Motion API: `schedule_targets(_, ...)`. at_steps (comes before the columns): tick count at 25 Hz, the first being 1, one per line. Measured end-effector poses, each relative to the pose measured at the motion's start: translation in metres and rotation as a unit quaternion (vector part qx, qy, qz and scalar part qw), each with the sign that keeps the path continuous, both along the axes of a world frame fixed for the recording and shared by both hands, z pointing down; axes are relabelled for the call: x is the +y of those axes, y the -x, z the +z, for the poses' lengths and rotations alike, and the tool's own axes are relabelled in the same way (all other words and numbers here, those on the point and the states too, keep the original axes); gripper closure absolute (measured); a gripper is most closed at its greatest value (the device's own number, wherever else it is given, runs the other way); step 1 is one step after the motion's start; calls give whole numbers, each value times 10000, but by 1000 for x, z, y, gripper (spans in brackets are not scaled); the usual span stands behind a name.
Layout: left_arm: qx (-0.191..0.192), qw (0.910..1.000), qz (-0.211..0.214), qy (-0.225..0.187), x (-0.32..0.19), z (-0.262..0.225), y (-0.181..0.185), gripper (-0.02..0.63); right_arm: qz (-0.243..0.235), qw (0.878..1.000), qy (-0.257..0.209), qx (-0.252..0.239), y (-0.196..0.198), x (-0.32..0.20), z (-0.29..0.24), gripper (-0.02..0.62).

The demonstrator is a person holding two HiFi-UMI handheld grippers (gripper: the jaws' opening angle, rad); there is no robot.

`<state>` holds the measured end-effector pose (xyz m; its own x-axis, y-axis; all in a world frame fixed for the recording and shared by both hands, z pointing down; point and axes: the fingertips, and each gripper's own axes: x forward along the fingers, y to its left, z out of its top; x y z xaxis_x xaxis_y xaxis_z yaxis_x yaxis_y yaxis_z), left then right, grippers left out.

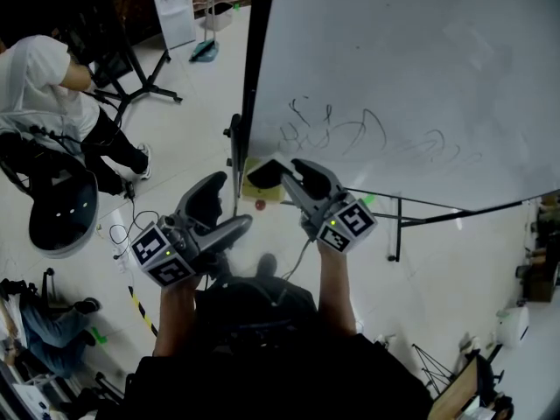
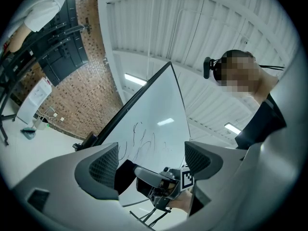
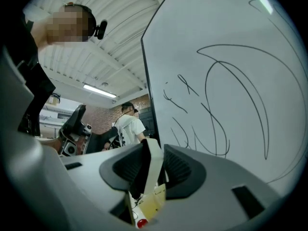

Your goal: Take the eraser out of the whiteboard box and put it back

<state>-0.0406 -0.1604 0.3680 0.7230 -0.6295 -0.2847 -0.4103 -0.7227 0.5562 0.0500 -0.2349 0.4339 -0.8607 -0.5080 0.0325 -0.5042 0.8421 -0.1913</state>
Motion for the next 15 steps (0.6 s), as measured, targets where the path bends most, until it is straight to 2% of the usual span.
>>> schedule_targets(15,22,9999,-22,111,-5,9,4,178,-24,9980,108,617,10,-7,41,443)
